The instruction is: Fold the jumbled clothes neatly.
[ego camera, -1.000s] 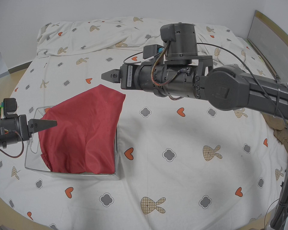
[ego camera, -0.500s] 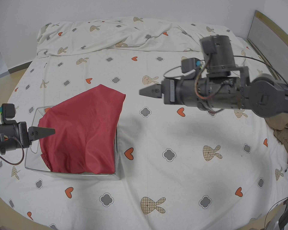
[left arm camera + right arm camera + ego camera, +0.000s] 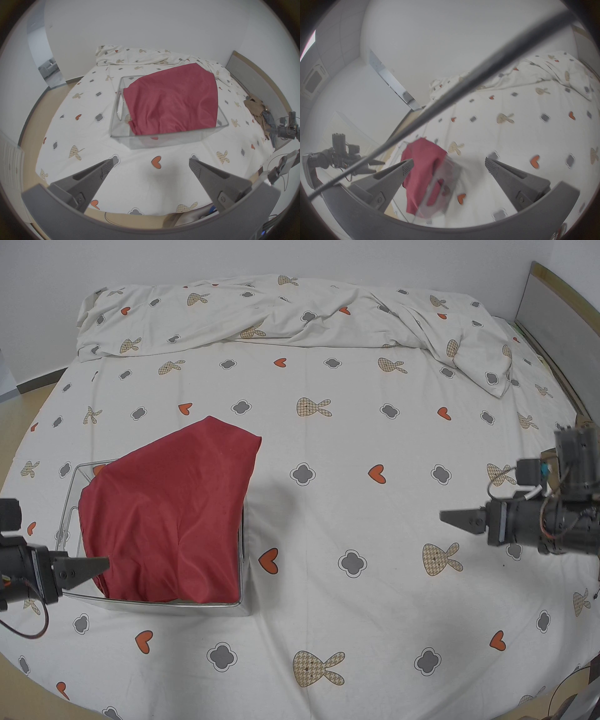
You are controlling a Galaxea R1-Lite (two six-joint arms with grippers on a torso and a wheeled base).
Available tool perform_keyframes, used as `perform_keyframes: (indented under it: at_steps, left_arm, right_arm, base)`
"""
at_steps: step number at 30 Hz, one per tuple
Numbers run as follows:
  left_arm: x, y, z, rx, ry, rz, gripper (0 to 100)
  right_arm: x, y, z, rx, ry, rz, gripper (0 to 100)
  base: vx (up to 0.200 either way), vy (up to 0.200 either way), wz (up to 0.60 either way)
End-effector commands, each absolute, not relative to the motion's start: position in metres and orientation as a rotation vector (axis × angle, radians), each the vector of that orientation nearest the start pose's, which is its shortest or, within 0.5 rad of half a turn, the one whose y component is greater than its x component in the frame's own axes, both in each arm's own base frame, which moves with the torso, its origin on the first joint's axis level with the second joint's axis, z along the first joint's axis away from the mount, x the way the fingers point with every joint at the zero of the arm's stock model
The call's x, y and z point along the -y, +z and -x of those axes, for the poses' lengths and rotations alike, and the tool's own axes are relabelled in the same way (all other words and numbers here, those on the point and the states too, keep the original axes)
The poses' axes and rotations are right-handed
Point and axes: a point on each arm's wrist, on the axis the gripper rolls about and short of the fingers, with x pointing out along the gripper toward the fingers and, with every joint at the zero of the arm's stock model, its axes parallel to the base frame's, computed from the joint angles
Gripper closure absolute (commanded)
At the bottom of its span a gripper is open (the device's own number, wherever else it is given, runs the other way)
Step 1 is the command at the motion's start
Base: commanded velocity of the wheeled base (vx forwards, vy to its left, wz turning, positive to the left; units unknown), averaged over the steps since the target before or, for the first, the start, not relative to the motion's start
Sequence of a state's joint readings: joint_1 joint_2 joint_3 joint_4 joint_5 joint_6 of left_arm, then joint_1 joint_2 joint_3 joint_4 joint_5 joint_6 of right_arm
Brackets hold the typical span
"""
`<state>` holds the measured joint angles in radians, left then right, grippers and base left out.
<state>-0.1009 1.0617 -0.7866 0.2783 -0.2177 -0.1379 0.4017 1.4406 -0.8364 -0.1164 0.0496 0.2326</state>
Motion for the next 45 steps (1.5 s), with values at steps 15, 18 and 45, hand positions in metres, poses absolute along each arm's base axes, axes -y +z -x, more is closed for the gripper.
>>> perform_keyframes:
  at_steps: [15, 18, 45]
  left_arm:
    - [-0.002, 0.122, -0.012, -0.442, 0.061, 0.004, 0]
    - [-0.003, 0.117, -0.01, -0.445, 0.106, 0.014, 0]
    - [-0.003, 0.092, 0.022, -0.247, 0.173, 0.041, 0]
  right_arm:
    - [-0.003, 0.095, -0.024, -0.311, 0.089, -0.076, 0]
    - [0.0, 0.086, -0.005, -0.264, 0.091, -0.081, 0]
    - [0.0, 0.08, 0.021, 0.011, -0.034, -0.002, 0]
  base:
    - [0.0, 0.0, 0.0]
    - [0.0, 0.0, 0.0]
    - [0.0, 0.0, 0.0]
